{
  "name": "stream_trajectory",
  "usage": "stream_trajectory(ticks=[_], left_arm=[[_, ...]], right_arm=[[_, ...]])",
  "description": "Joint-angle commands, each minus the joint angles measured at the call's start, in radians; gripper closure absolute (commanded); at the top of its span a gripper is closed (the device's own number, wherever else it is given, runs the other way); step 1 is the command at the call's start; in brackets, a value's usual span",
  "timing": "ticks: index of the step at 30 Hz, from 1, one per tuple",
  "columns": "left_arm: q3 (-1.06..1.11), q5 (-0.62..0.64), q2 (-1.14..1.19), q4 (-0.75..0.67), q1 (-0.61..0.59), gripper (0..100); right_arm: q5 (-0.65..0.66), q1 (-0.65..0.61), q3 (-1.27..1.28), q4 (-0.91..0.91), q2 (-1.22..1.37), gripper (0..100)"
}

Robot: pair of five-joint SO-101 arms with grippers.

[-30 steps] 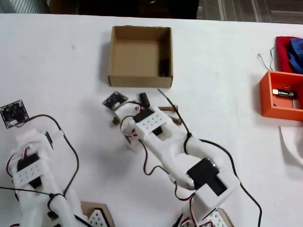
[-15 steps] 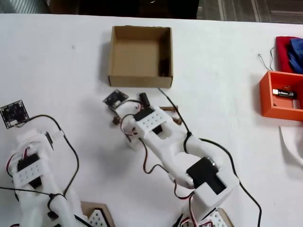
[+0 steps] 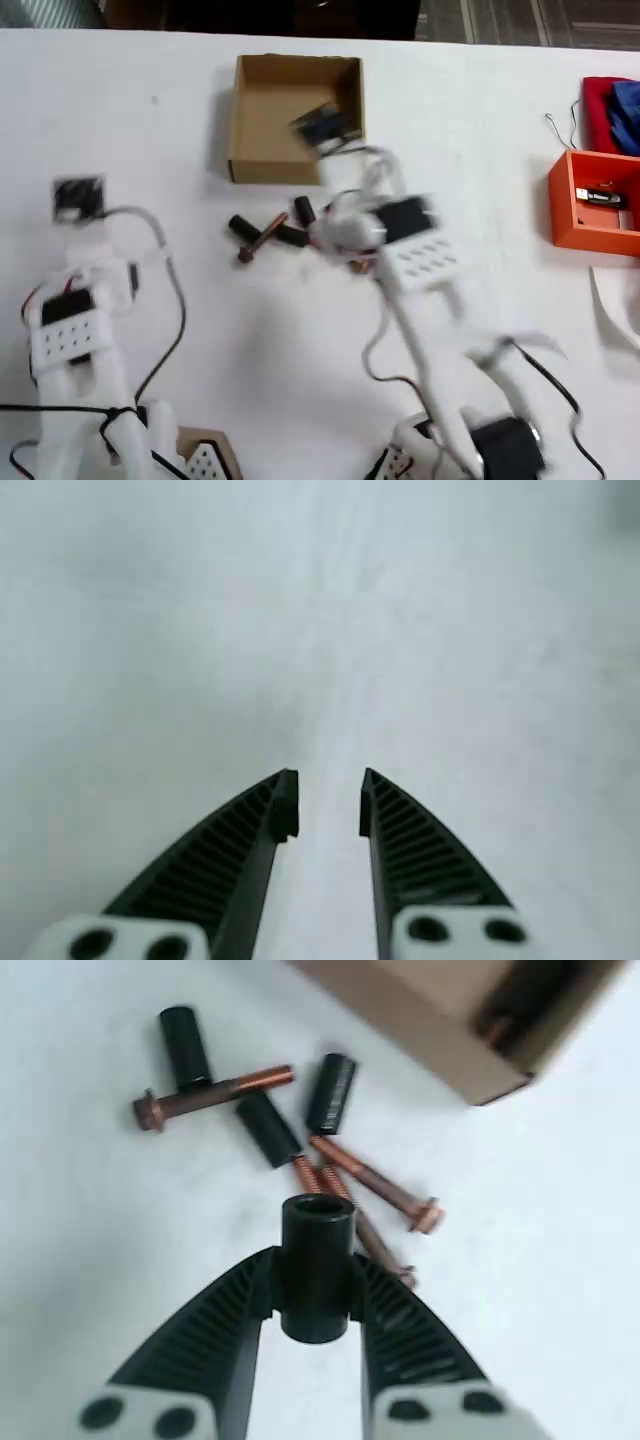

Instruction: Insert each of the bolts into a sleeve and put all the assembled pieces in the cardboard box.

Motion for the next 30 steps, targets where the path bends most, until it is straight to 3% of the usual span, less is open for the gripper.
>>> stream_trajectory(ticks=[1,4,8,13,16,19,30], left_arm=[[-0.213,-0.011,0.002,0.175,0.230,82],[-0.249,-0.052,0.002,0.224,0.400,79],[-0.257,-0.054,0.052,0.222,0.514,78],[-0.383,-0.072,0.362,0.224,0.529,79],[-0.552,-0.123,0.568,0.321,0.531,79],[-0.700,-0.095,0.703,0.407,0.528,79],[-0.825,-0.100,0.787,0.427,0.531,79]], right_arm=[[-0.011,0.194,-0.054,0.007,-0.170,97.8],[-0.075,0.331,-0.086,-0.016,-0.245,97.8],[-0.123,0.421,-0.198,-0.019,-0.277,97.8],[-0.123,0.427,-0.370,-0.021,-0.211,97.8],[-0.123,0.424,-0.457,-0.015,-0.137,97.8],[-0.124,0.424,-0.499,-0.010,-0.074,97.8],[-0.178,0.424,-0.503,-0.021,-0.039,97.8]])
